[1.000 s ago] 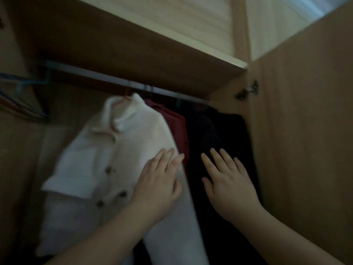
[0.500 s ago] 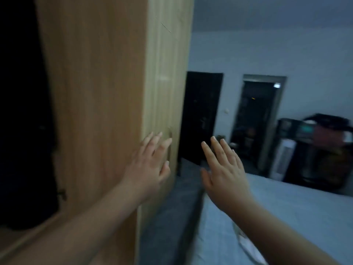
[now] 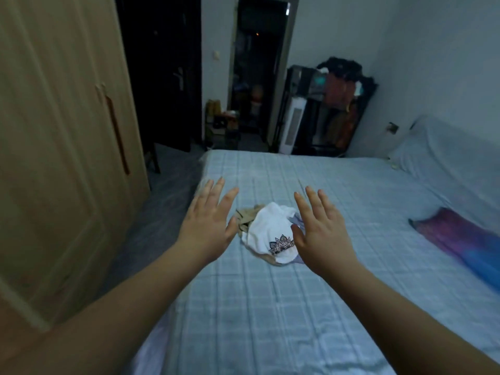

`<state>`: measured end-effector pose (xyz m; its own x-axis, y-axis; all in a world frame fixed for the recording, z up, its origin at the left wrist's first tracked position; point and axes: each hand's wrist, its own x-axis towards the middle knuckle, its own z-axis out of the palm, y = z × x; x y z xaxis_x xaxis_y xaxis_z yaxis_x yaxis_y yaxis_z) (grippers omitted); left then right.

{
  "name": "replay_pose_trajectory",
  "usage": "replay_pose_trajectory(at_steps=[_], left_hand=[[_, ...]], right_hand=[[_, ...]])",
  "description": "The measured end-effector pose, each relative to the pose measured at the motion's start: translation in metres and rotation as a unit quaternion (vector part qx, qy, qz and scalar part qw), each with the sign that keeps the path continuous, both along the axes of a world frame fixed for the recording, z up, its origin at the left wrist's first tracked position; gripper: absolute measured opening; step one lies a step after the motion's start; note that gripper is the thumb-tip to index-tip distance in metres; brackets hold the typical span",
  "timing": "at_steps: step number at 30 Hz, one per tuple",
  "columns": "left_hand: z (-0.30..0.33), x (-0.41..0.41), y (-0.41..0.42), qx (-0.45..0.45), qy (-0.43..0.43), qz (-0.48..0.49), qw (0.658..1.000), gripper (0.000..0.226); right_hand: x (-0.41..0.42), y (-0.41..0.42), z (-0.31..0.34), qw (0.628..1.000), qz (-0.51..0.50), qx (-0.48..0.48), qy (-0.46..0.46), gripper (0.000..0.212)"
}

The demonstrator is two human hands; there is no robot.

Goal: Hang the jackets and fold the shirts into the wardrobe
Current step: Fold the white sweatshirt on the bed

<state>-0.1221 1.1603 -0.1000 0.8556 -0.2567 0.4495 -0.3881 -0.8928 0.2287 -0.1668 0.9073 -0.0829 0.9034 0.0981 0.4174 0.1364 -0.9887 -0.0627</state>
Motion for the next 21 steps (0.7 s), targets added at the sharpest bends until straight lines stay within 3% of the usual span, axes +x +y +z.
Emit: replay_pose_trajectory(at_steps=[12, 21], left_hand=[[-0.078, 0.153, -0.075, -0.016, 0.093, -0.013, 0.995, 0.064], [-0.212, 0.202, -0.168, 0.009, 0.231, 0.006, 0.973, 0.068]], right_hand=[[0.126, -0.08, -0.068, 0.998, -0.028, 0.0, 0.056, 0.067], [0.198, -0.177, -0.208, 0.986, -0.019, 0.038, 0.161, 0.072]])
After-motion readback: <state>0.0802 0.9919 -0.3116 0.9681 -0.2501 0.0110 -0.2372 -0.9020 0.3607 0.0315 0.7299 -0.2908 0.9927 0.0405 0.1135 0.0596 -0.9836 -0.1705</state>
